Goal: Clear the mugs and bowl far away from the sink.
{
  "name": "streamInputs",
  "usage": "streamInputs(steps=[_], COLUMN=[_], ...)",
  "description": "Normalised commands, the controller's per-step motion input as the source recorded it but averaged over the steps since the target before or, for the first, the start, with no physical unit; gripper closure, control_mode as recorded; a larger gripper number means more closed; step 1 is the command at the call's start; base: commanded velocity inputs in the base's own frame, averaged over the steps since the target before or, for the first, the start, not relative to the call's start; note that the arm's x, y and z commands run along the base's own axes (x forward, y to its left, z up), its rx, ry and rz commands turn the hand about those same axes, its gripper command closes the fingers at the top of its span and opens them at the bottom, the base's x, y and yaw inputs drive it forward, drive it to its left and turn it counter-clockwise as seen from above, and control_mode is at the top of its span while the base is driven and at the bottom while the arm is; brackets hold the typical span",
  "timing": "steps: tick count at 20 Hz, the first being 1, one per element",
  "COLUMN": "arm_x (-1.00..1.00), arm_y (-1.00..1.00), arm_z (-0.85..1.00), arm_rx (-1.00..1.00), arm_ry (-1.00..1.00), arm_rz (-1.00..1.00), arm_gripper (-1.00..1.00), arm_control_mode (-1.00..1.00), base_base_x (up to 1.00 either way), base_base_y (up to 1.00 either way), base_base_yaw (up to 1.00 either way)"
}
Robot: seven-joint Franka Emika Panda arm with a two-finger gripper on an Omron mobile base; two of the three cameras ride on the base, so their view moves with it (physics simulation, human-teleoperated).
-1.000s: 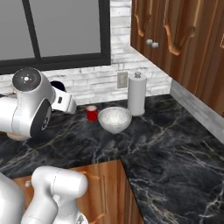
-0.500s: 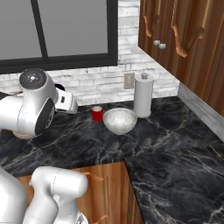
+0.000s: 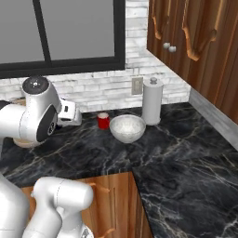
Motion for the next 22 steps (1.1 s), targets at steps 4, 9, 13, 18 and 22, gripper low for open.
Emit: streamInputs(steps=[4,9,13,18,22], arm_x=[0.29,0.29,0.31,0.41,0.46], arm_y=[0.03,0.00,0.03,0.07,0.08], arm_z=[-0.49,-0.59,-0.61,-0.61,-0.58], arm_rx=[-0.03,0.00,-0.01,-0.02,-0.01], arm_ry=[0.00,0.02,0.02,0.10,0.14], arm_rz=[0.01,0.00,0.02,0.00,0.00], arm_gripper=[1.00,1.00,1.00,1.00,1.00], arm_control_mode=[-1.00,-1.00,-1.00,-1.00,-1.00], base_base_x=[0.00,0.00,0.00,0.00,0.00], base_base_y=[0.00,0.00,0.00,0.00,0.00], base_base_yaw=[0.00,0.00,0.00,0.00,0.00])
